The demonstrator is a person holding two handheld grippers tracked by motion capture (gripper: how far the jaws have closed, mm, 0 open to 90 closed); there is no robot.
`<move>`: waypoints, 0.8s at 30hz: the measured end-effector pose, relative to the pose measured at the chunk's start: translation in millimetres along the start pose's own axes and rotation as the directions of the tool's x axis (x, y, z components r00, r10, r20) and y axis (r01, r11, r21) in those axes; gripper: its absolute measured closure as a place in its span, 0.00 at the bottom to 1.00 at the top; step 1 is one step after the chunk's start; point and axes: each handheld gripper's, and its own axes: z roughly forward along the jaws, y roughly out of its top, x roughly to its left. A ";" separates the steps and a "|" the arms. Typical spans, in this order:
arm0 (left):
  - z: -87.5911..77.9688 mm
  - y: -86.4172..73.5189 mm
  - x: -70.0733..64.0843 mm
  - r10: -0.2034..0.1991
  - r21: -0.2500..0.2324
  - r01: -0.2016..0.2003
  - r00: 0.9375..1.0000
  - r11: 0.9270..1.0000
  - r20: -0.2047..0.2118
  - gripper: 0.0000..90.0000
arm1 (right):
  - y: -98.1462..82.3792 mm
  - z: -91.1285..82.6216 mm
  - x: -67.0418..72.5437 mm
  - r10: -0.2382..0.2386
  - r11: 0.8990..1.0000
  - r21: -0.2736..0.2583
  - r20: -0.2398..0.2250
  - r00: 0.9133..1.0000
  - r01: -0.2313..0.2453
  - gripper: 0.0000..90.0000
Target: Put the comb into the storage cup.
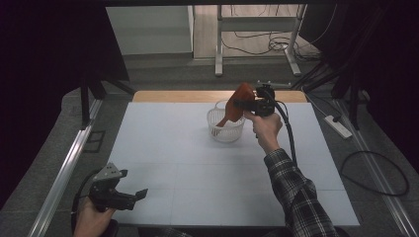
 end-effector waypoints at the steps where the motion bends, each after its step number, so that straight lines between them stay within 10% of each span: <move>1: -0.1 0.0 0.0 0.000 0.000 0.000 1.000 1.000 0.000 0.00 | -0.7 0.7 -0.3 0.001 1.000 0.001 0.001 1.000 -0.001 0.62; 24: 0.0 -0.1 0.7 -0.002 0.000 0.002 1.000 1.000 0.006 0.00 | -16.2 7.4 -13.3 0.031 0.999 -0.008 0.019 0.999 -0.031 0.57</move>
